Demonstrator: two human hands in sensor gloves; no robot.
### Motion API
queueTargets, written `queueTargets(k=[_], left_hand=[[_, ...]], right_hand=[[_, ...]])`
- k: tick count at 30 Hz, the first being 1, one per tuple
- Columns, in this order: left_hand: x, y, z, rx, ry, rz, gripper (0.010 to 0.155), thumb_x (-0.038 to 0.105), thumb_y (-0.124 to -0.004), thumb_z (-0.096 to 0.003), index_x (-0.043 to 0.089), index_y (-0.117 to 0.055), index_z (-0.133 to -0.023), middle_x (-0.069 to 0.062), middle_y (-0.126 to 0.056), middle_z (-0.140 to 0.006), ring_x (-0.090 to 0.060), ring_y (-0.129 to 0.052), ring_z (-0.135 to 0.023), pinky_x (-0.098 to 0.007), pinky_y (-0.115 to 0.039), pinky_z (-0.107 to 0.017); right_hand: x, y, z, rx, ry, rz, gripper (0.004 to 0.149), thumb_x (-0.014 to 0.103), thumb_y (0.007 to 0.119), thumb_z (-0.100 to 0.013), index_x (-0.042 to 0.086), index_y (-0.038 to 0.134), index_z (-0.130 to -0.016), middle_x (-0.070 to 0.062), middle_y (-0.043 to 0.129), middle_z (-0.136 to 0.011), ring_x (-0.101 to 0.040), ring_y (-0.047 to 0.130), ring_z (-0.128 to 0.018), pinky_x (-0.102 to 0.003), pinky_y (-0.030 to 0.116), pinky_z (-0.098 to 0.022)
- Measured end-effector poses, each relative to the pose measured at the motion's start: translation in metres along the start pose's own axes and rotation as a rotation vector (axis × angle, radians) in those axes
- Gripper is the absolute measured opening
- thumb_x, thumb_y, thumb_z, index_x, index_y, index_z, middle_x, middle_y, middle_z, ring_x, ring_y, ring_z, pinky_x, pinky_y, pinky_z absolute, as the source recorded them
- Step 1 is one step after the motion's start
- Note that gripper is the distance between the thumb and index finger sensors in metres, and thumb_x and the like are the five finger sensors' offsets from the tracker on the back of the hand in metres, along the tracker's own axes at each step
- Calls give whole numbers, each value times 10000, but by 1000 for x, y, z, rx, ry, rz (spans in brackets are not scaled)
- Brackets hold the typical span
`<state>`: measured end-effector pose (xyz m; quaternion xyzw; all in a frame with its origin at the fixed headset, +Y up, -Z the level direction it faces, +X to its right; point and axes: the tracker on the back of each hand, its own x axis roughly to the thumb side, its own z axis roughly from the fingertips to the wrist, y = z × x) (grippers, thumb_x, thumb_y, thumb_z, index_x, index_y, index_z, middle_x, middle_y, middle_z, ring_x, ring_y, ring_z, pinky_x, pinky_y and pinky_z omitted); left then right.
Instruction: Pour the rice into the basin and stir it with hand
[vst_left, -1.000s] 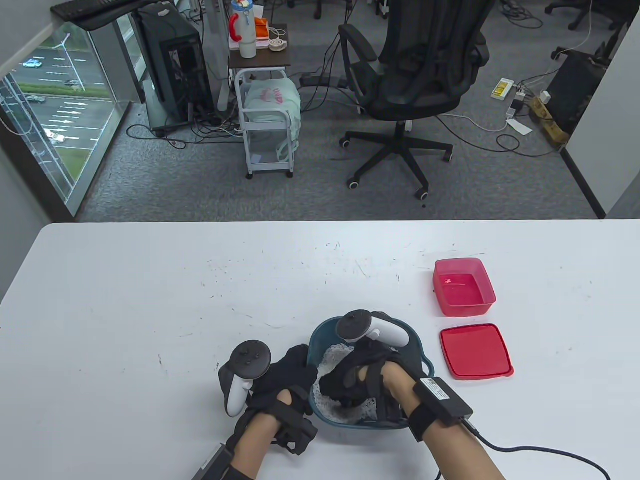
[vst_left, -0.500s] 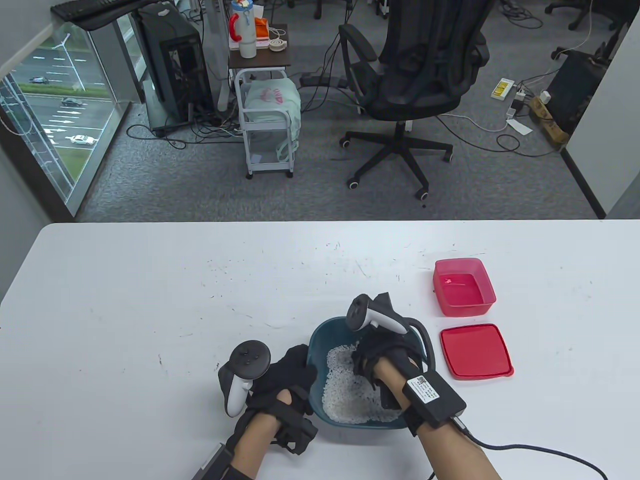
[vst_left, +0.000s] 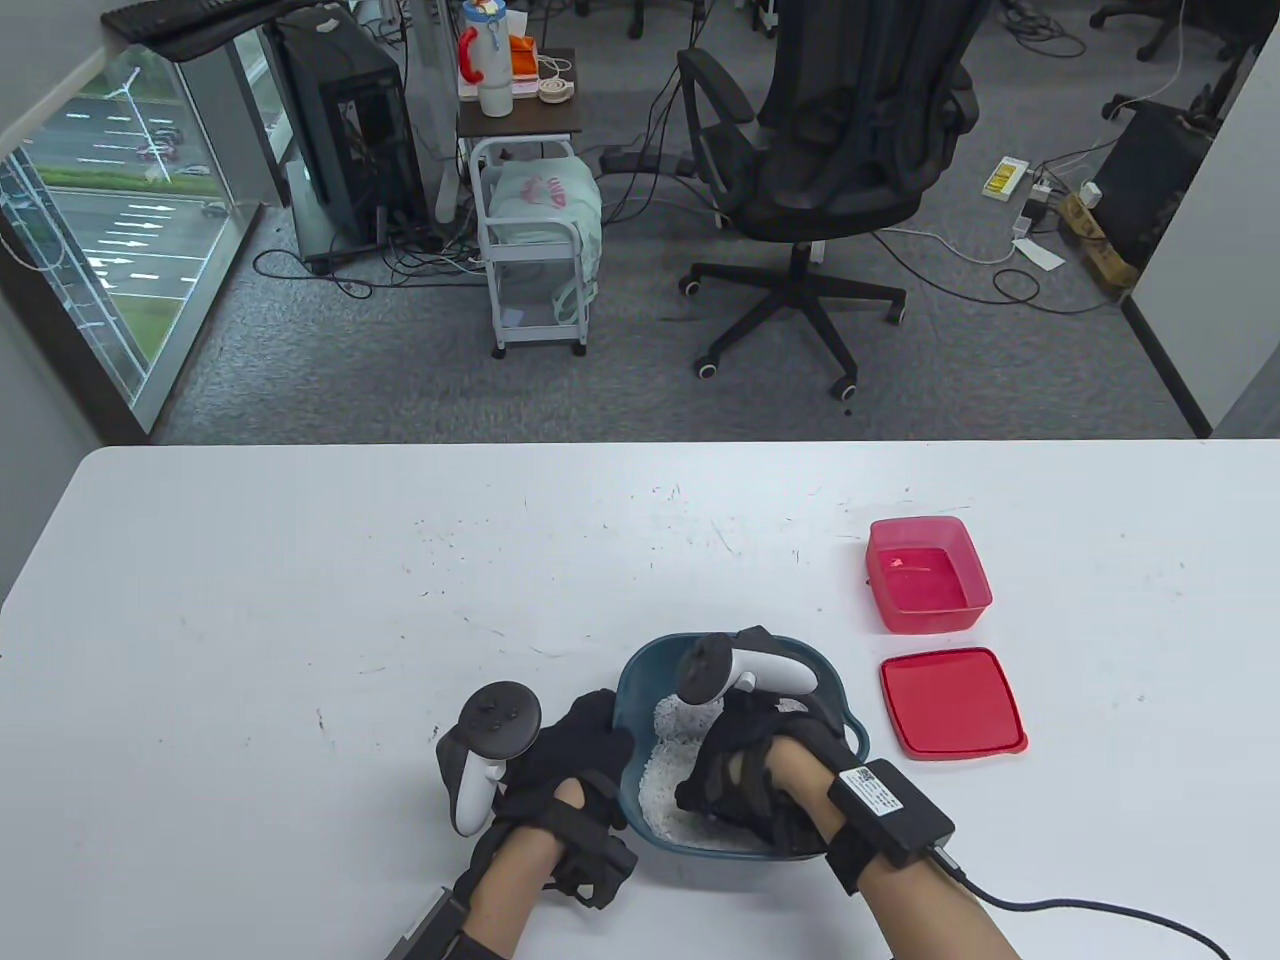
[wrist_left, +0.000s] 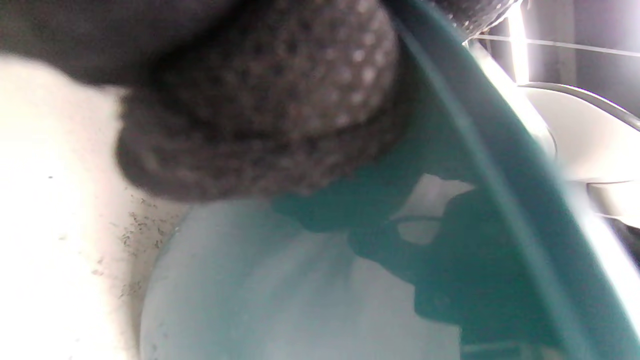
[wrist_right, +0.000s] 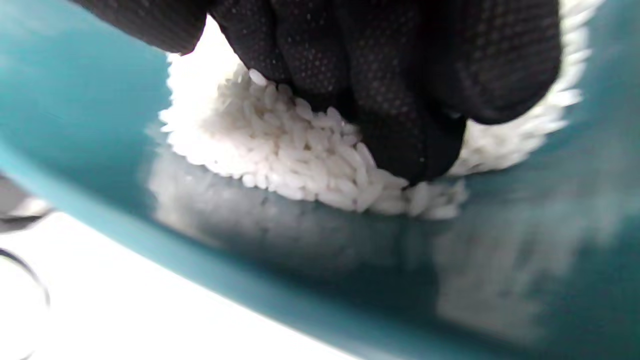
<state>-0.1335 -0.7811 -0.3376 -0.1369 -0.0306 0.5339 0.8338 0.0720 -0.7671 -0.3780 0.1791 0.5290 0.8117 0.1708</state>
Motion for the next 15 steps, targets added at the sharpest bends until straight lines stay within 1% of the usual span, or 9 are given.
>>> queueTargets(k=[3,4,6,8,10,11,13,14,15], left_hand=[[0,0,0,-6,-6,-4,632,296,-804,-491,12,-615,-1024,-303,-784,-926,-164,-1087,-47,-253,-966,24],[1,0,0,-9,-9,-7,633,295,-804,-491,11,-614,-1024,-304,-782,-928,-165,-1086,-48,-254,-965,23],[1,0,-1,-11,-12,-12,632,295,-803,-492,13,-612,-1025,-305,-781,-928,-164,-1086,-49,-254,-965,23],[1,0,-1,-12,-14,-14,631,292,-802,-492,15,-611,-1026,-305,-780,-929,-163,-1086,-48,-255,-965,22],[1,0,-1,-18,-17,-14,633,292,-803,-492,14,-610,-1027,-308,-778,-929,-166,-1087,-50,-256,-965,21],[1,0,-1,-20,-21,-17,633,293,-803,-493,14,-608,-1027,-306,-776,-930,-164,-1087,-52,-256,-965,20],[1,0,-1,-19,-22,-21,634,295,-804,-492,14,-610,-1027,-305,-777,-930,-164,-1087,-51,-256,-965,20],[1,0,-1,-18,-21,-22,636,297,-803,-492,16,-608,-1028,-302,-778,-931,-161,-1087,-52,-254,-966,21],[1,-1,-1,-18,-21,-22,634,296,-803,-492,16,-610,-1027,-304,-779,-930,-162,-1087,-51,-254,-966,20]], right_hand=[[1,-2,-5,43,-140,-168,657,418,757,-359,-50,840,-814,-300,973,-722,-514,999,-535,-594,830,-360],[3,-4,-6,54,-149,-213,663,427,746,-362,-19,795,-851,-277,916,-796,-504,964,-601,-593,810,-410],[6,-11,-7,21,-176,-257,673,421,734,-371,12,712,-905,-260,801,-896,-493,866,-728,-616,741,-492],[8,-20,-6,-39,-167,-265,675,407,726,-381,12,665,-925,-259,734,-935,-498,777,-800,-641,685,-528],[8,-30,-5,-129,-138,-279,679,408,712,-394,41,600,-954,-233,658,-975,-482,686,-860,-655,626,-557],[7,-34,-3,-181,-116,-276,678,413,709,-398,61,585,-964,-219,645,-985,-473,672,-871,-659,610,-566],[5,-40,0,-287,-55,-254,668,416,704,-405,64,595,-963,-217,657,-977,-468,692,-859,-656,609,-563],[4,-44,3,-363,5,-208,655,416,706,-406,57,635,-949,-222,704,-954,-473,735,-832,-654,629,-550],[4,-46,6,-404,53,-160,647,417,709,-404,49,672,-935,-227,751,-924,-475,785,-801,-650,657,-534]])
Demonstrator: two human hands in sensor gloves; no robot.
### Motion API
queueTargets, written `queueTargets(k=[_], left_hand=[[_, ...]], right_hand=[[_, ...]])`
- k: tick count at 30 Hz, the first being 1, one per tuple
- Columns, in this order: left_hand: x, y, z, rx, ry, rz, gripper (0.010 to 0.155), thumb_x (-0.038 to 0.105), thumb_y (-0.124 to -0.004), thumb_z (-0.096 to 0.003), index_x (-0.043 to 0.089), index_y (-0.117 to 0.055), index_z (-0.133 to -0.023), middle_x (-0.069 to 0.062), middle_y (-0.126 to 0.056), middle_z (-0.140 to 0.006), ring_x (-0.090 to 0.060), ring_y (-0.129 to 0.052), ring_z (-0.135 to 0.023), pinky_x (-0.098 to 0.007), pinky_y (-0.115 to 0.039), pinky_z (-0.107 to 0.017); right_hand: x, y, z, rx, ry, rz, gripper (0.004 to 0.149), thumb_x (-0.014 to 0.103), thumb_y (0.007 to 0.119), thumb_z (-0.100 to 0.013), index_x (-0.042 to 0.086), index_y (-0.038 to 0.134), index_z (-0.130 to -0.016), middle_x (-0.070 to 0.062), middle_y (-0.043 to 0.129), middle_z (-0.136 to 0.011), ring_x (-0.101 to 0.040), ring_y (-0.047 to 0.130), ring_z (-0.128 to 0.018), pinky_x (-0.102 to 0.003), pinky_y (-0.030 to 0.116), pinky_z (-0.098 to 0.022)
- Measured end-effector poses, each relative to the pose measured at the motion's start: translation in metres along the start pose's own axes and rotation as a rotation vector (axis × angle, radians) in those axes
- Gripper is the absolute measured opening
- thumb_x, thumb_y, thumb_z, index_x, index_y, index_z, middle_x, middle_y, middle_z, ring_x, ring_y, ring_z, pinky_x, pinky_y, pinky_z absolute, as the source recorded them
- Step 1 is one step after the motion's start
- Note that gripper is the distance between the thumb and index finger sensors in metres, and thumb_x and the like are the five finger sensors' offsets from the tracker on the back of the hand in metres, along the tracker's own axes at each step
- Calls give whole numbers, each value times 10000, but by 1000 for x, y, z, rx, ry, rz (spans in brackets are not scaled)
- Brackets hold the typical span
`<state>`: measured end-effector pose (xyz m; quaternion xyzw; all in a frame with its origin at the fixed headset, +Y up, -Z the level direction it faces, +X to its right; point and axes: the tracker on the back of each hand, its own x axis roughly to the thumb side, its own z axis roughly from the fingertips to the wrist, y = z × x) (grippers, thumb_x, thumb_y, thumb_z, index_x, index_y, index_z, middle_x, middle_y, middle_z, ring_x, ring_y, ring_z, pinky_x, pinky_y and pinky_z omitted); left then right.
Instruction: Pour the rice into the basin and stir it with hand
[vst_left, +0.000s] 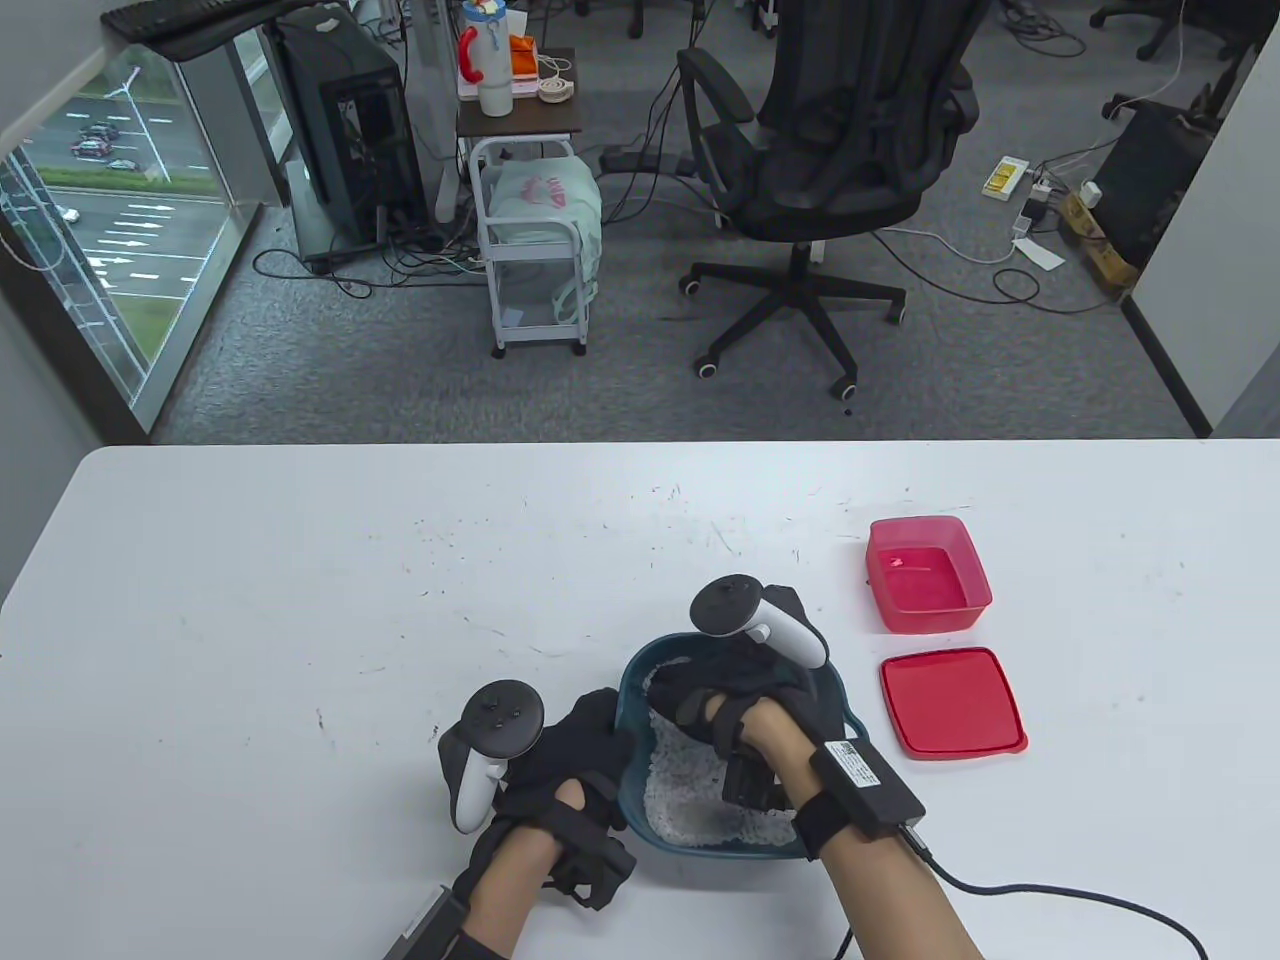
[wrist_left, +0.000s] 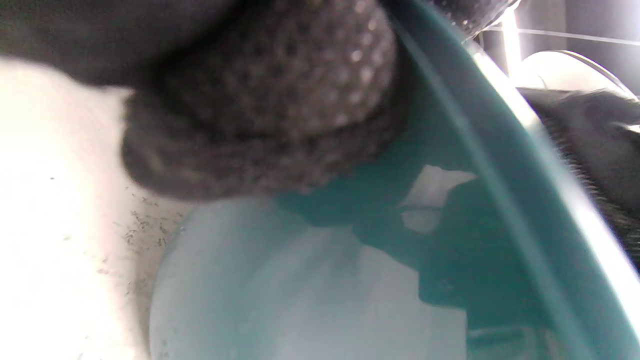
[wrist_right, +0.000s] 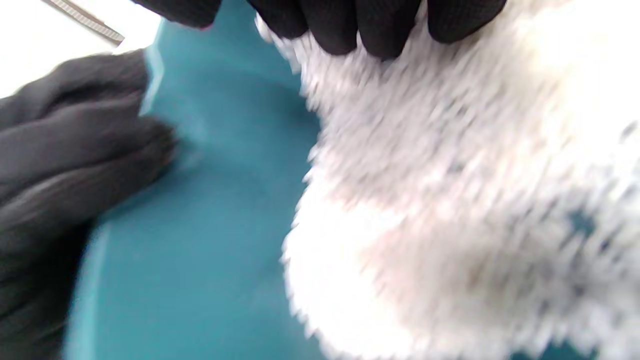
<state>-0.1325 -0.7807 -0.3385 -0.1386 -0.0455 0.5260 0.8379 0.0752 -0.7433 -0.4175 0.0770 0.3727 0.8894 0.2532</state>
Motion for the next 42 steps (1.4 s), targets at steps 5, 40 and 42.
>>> queueTargets(k=[5,40,42], left_hand=[[0,-1,0,7,7,4,633,299,-802,-492,16,-611,-1026,-301,-780,-929,-157,-1088,-50,-250,-967,22],[0,-2,1,4,11,17,631,304,-799,-494,21,-613,-1027,-300,-781,-929,-160,-1090,-55,-252,-968,18],[0,-2,1,8,13,17,629,303,-799,-495,20,-614,-1025,-302,-783,-927,-160,-1091,-53,-251,-969,20]], right_hand=[[-7,-4,6,-48,242,278,639,429,713,-401,33,737,-903,-248,831,-873,-486,857,-735,-627,716,-493],[-6,0,7,35,113,178,677,415,707,-401,40,607,-955,-235,715,-943,-481,741,-821,-650,633,-543],[-9,-2,11,4,223,297,674,418,713,-397,18,661,-938,-269,800,-891,-504,822,-752,-638,692,-502]])
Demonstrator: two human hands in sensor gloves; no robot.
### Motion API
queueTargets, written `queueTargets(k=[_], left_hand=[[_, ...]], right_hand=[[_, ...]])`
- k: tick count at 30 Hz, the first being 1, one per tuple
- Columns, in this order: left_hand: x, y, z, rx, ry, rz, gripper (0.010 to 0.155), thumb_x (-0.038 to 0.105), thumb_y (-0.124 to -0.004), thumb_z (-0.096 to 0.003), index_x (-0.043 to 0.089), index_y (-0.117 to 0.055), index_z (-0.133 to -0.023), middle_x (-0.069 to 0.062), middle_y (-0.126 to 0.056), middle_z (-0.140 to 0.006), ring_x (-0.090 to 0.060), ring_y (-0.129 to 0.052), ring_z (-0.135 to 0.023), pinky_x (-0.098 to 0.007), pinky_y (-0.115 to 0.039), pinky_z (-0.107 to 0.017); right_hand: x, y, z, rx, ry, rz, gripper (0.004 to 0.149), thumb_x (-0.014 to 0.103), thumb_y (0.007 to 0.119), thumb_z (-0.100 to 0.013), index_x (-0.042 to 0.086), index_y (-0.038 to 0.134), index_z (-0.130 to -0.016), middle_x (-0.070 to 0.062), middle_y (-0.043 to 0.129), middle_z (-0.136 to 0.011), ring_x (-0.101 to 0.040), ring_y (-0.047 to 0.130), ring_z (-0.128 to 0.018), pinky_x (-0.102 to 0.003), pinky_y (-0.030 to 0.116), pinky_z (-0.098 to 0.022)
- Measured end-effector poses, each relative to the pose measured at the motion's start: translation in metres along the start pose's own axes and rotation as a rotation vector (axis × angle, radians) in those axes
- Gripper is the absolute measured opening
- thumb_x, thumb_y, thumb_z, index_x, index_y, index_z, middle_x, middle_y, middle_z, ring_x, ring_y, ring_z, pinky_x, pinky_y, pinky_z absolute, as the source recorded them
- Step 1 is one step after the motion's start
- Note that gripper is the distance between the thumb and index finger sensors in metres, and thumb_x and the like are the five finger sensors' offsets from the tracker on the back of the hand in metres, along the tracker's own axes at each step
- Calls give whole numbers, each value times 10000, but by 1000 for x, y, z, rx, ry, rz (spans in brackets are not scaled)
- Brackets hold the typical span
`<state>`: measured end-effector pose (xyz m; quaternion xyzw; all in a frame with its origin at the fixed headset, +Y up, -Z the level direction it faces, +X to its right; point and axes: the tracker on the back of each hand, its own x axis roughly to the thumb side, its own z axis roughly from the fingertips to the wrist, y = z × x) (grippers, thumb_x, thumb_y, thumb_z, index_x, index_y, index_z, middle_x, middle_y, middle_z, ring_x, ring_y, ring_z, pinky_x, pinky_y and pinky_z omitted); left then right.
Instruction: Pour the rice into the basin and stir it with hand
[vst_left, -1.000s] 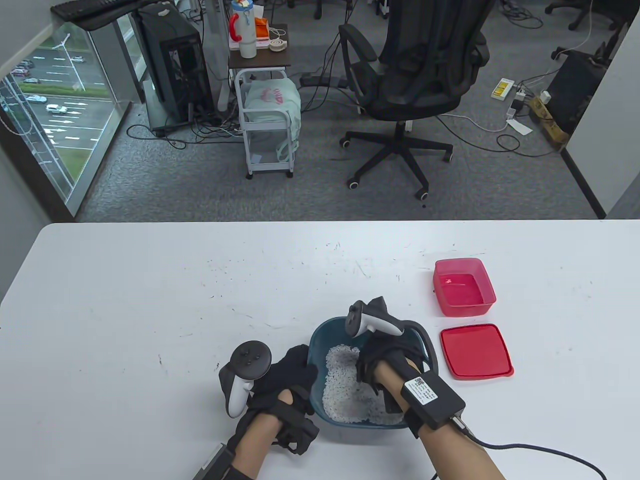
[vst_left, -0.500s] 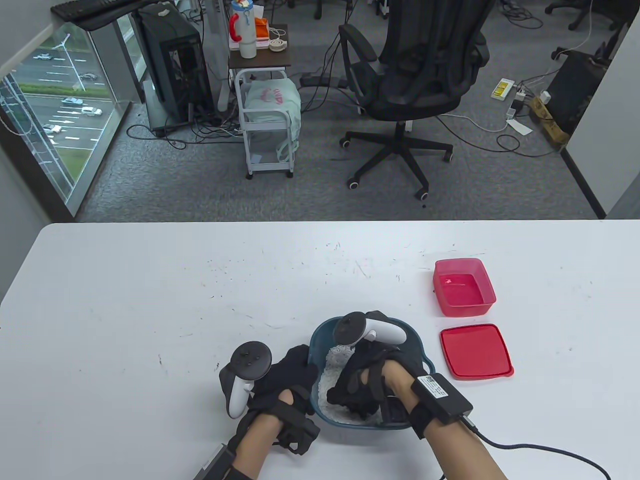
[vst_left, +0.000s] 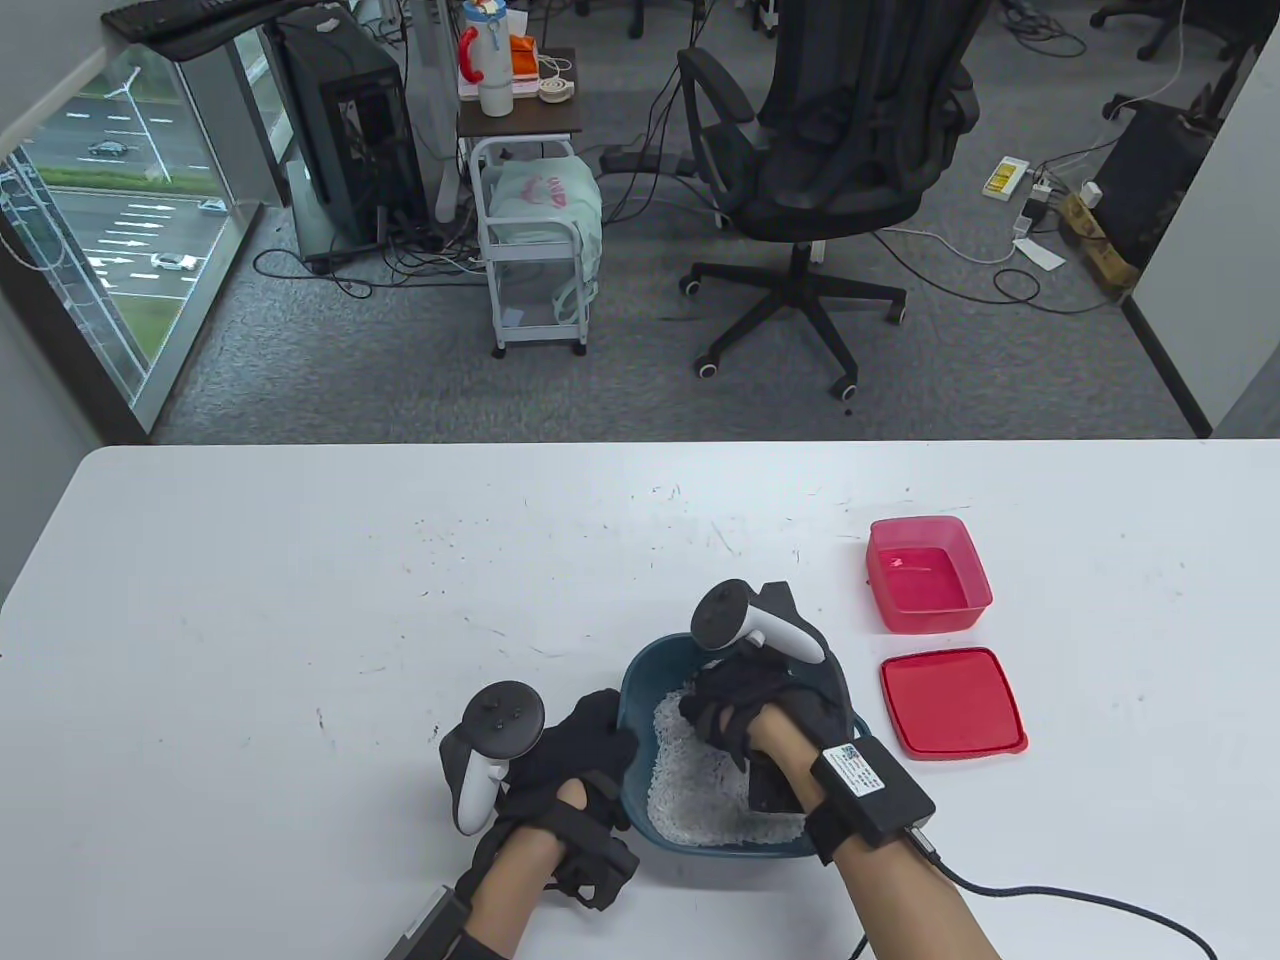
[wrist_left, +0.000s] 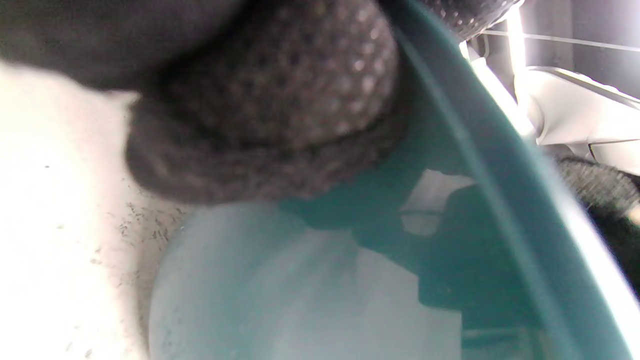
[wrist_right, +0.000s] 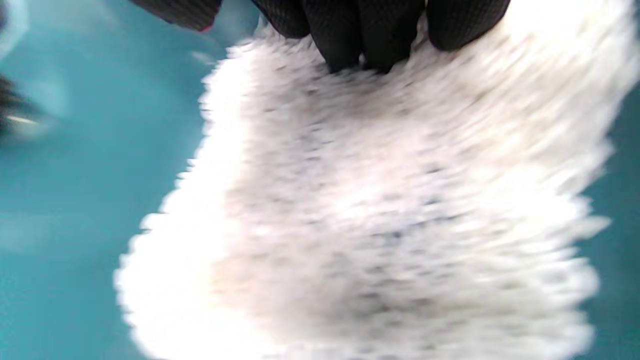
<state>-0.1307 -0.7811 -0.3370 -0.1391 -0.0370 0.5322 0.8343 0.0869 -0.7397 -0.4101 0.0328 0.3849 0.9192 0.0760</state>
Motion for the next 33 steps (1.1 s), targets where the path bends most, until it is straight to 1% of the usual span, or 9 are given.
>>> queueTargets(k=[4,9,12,16,18,21,24,29,33], left_hand=[[0,0,0,6,7,6,628,300,-801,-492,17,-620,-1022,-300,-788,-924,-161,-1093,-50,-250,-972,22],[0,0,0,12,13,11,625,297,-801,-491,15,-623,-1019,-299,-792,-920,-162,-1094,-47,-250,-973,24],[0,0,0,13,15,11,626,297,-801,-491,15,-622,-1020,-302,-790,-920,-163,-1094,-47,-252,-973,24],[0,0,0,13,14,8,627,298,-802,-490,15,-623,-1020,-301,-791,-921,-165,-1093,-47,-254,-971,24],[0,0,0,9,11,6,628,300,-802,-490,16,-622,-1021,-300,-789,-923,-164,-1093,-48,-253,-971,23],[1,0,0,-2,-7,-12,629,300,-800,-493,16,-617,-1023,-302,-785,-925,-161,-1093,-50,-252,-971,22],[1,0,0,-1,-10,-17,628,297,-798,-494,16,-615,-1025,-303,-783,-926,-161,-1092,-52,-253,-970,20],[2,0,0,-9,-13,-13,629,297,-798,-494,18,-611,-1026,-304,-778,-928,-163,-1091,-54,-254,-969,18],[2,0,0,-3,-10,-15,628,299,-798,-494,19,-615,-1025,-302,-782,-927,-160,-1091,-52,-253,-969,20]], right_hand=[[-2,10,4,72,126,186,670,422,726,-382,-56,779,-849,-295,930,-753,-493,946,-592,-582,799,-384],[1,29,3,195,125,230,674,429,762,-342,-144,927,-658,-321,1093,-471,-482,1086,-282,-563,881,-157],[6,39,1,288,15,196,674,436,774,-321,-160,970,-567,-313,1128,-372,-475,1098,-191,-556,880,-102],[17,39,5,374,-324,-13,677,439,774,-324,-116,942,-673,-323,1096,-509,-506,1085,-346,-583,889,-205],[19,39,6,427,-422,-163,686,433,779,-325,-95,895,-747,-316,1039,-648,-522,1042,-500,-607,881,-307],[23,40,3,470,-491,-262,709,417,775,-332,-74,767,-843,-329,889,-802,-536,920,-659,-633,795,-423],[24,29,-4,427,-488,-363,723,409,748,-361,-68,653,-896,-339,753,-881,-546,800,-751,-647,717,-490],[19,13,-12,248,-414,-405,732,425,705,-394,11,500,-961,-279,569,-977,-503,629,-867,-646,600,-576],[12,2,-9,37,-239,-278,671,414,699,-405,15,616,-939,-269,692,-927,-494,749,-805,-640,657,-533]])
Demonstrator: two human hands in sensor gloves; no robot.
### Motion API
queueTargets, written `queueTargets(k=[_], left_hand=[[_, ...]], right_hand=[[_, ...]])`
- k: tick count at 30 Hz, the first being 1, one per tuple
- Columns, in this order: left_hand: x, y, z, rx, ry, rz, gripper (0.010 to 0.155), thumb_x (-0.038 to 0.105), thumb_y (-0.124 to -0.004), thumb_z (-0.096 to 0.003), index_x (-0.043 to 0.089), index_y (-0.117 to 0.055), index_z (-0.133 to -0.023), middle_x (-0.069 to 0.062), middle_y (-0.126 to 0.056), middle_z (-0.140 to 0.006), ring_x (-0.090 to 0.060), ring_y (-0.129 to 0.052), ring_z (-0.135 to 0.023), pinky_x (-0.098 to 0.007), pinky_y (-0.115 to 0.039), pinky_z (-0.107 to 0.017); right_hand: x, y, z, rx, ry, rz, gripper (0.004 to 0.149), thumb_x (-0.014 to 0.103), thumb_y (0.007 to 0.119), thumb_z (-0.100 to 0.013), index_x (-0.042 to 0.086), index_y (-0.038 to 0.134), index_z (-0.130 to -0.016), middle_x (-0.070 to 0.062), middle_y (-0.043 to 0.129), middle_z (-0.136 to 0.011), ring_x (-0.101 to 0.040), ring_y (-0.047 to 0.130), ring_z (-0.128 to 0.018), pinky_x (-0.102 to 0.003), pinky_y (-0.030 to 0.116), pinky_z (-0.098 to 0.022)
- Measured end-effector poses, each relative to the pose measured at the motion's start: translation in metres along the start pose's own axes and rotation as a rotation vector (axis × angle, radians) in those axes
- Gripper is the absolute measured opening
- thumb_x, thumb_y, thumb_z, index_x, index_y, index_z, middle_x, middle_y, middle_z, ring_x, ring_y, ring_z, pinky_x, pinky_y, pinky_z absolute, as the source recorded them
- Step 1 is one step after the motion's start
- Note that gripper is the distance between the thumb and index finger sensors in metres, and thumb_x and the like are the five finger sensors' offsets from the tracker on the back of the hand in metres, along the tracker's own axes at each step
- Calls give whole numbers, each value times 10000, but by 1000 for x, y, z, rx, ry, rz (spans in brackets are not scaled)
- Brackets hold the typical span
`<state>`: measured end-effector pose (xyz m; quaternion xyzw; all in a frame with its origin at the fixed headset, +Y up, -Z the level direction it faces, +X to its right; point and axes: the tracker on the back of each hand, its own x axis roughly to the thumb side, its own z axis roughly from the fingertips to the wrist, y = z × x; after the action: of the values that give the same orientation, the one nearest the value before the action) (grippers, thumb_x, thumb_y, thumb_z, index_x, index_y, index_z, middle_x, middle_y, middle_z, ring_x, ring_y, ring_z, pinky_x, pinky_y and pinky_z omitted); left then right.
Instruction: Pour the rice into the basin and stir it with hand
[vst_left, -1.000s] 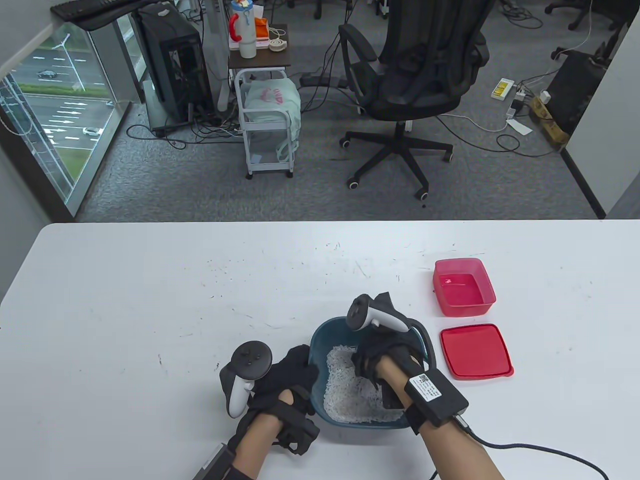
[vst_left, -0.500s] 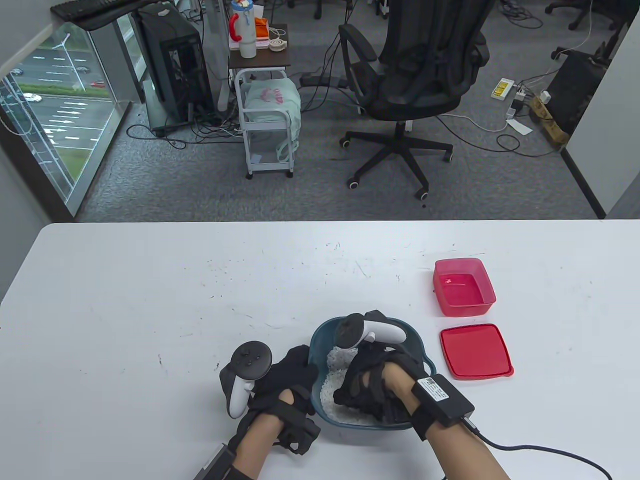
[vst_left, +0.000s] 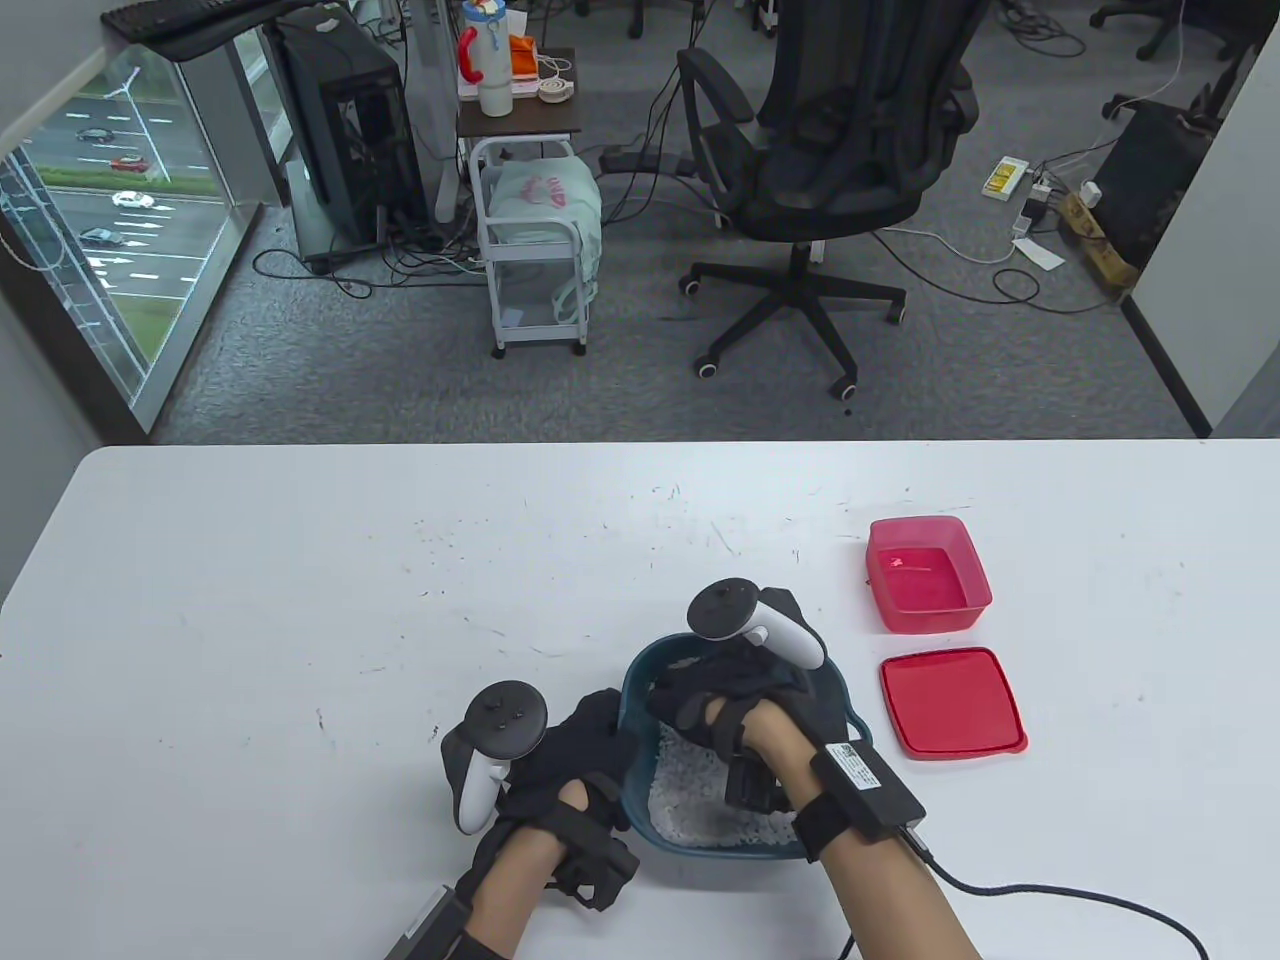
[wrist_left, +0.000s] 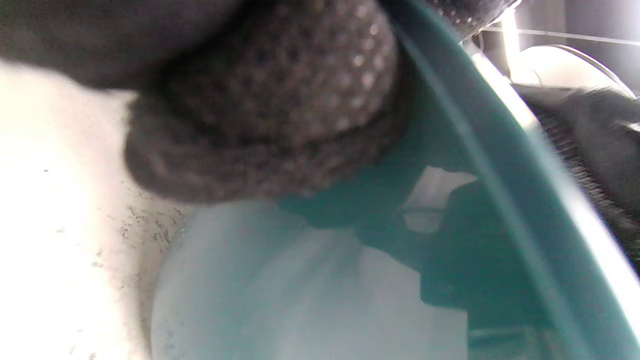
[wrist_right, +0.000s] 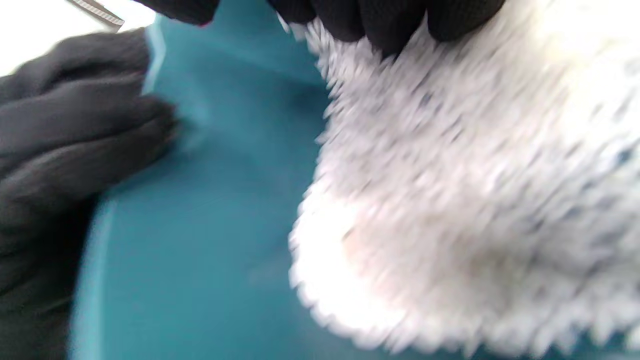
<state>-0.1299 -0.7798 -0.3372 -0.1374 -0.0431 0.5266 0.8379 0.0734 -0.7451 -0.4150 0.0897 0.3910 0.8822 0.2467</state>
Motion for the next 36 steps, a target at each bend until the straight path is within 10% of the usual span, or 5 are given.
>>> queueTargets(k=[10,18,28,36], left_hand=[[0,0,0,11,11,9,626,299,-800,-492,18,-622,-1022,-300,-790,-922,-160,-1094,-50,-252,-971,22],[0,0,1,21,23,16,623,294,-801,-490,12,-626,-1018,-301,-794,-918,-164,-1095,-45,-253,-973,26],[0,-1,1,8,11,12,628,299,-796,-494,15,-615,-1024,-303,-781,-927,-164,-1093,-53,-253,-970,20],[0,-1,0,-8,1,6,629,295,-797,-494,19,-611,-1027,-302,-777,-929,-170,-1093,-58,-260,-969,15]], right_hand=[[-7,10,15,24,406,502,665,421,726,-383,-67,795,-829,-314,927,-744,-506,968,-582,-594,817,-374],[-8,39,19,268,250,462,669,420,761,-335,-152,932,-637,-341,1084,-473,-512,1075,-299,-597,864,-194],[-2,41,13,442,-211,-72,675,407,750,-361,-41,751,-866,-300,861,-836,-526,877,-706,-643,743,-470],[2,11,3,193,-151,-128,703,416,706,-400,60,518,-976,-231,556,-1000,-473,582,-901,-662,556,-588]])
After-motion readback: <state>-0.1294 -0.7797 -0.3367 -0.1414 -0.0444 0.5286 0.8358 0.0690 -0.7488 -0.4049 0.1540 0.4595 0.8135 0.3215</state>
